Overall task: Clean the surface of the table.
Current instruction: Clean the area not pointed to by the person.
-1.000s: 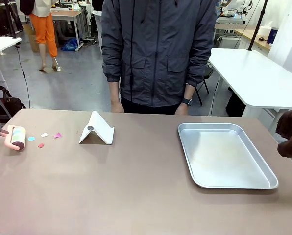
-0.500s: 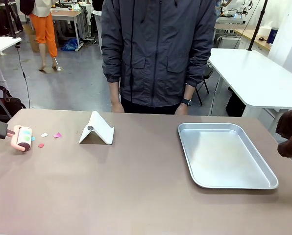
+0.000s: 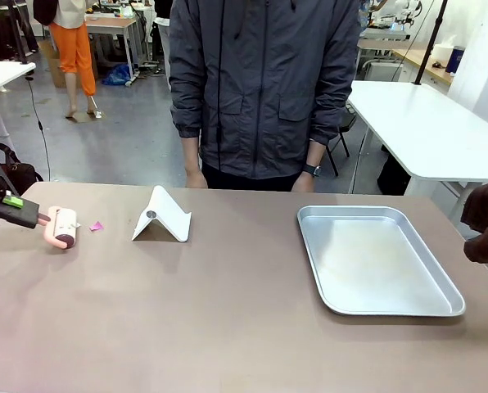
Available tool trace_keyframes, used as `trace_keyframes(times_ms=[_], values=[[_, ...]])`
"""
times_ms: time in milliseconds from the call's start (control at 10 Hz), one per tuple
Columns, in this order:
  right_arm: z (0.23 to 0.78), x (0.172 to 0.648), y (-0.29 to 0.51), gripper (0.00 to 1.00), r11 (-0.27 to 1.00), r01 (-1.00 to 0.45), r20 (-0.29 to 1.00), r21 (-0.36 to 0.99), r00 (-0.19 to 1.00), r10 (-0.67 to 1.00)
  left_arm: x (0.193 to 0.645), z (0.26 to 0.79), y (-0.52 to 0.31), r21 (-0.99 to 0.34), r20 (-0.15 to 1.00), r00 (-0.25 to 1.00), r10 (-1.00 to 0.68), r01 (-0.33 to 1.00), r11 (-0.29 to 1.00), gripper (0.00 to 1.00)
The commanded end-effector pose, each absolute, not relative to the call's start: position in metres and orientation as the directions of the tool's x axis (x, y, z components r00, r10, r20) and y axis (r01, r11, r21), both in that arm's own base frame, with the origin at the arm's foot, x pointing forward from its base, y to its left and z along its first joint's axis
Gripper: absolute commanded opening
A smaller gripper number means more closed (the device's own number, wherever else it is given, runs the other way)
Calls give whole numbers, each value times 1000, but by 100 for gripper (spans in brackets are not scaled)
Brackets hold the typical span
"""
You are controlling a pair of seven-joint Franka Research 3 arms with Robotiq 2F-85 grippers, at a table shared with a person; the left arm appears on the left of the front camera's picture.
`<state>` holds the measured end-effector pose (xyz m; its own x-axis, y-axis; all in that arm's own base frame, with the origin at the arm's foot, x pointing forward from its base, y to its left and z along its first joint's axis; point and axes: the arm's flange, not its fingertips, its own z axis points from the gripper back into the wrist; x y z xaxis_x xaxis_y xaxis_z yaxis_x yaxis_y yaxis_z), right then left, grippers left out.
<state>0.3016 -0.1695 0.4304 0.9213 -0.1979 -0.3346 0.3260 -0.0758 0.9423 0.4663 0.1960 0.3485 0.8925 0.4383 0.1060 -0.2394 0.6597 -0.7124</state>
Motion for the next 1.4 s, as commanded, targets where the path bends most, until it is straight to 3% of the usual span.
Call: trace_keyframes(times_ms=[0,700,1100,1300], values=[[436,299,-168,10,-82,342,-352,936,917,-189,465,326,170,-659,69,907,416,-271,701,22],[436,299,-168,10,-82,342,-352,936,917,-189,495,333,99,-696,72,951,301,-168,698,22],[436,299,-168,10,-82,342,-352,936,917,-189,429,405,146,-922,309,930,198,242,303,22],[436,299,-168,10,-82,342,-352,936,917,-189,376,430,185,-925,345,929,136,313,214,22]])
